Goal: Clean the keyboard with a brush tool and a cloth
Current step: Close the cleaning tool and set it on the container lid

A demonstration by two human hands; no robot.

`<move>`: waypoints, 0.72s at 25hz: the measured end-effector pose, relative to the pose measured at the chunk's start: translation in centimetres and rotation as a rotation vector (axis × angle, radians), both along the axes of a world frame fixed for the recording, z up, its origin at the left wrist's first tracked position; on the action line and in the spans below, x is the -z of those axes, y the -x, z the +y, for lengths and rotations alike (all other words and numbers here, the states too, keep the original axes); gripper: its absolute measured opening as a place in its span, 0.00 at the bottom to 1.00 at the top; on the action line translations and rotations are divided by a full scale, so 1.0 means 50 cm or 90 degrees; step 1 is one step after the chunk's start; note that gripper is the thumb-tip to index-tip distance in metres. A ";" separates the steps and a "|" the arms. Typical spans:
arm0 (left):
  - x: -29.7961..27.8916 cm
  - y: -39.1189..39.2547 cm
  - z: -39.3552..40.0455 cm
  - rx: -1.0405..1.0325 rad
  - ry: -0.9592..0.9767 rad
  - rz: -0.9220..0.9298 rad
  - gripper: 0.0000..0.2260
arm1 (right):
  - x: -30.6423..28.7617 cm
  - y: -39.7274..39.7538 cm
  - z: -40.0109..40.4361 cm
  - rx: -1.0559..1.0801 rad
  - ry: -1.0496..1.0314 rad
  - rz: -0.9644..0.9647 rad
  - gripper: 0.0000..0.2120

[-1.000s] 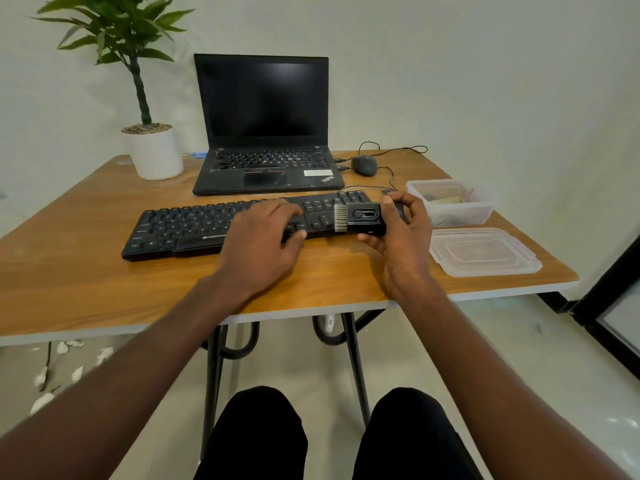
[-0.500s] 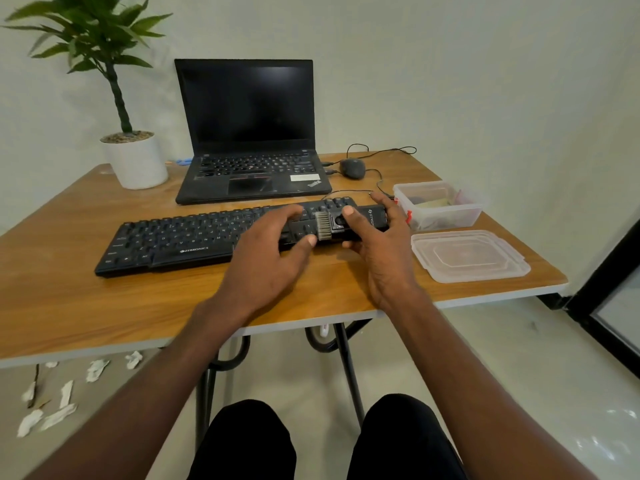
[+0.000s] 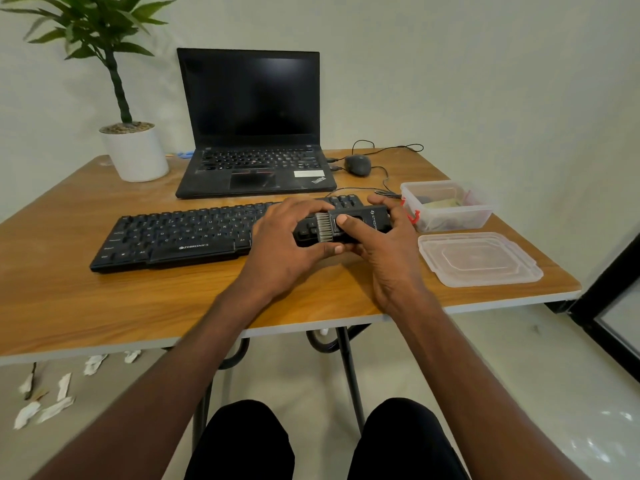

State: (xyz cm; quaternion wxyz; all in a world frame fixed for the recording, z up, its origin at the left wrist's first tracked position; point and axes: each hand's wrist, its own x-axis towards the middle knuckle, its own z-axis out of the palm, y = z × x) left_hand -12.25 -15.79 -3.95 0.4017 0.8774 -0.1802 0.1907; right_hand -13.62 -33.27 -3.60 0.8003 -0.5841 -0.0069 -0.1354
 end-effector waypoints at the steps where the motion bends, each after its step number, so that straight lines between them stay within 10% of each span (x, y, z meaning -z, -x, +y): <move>1: 0.004 -0.002 0.002 -0.013 0.001 -0.006 0.31 | -0.002 0.003 0.001 -0.001 0.006 -0.002 0.30; 18: -0.001 0.007 0.009 -0.064 -0.028 0.030 0.29 | -0.013 0.020 0.013 -0.027 0.040 0.008 0.30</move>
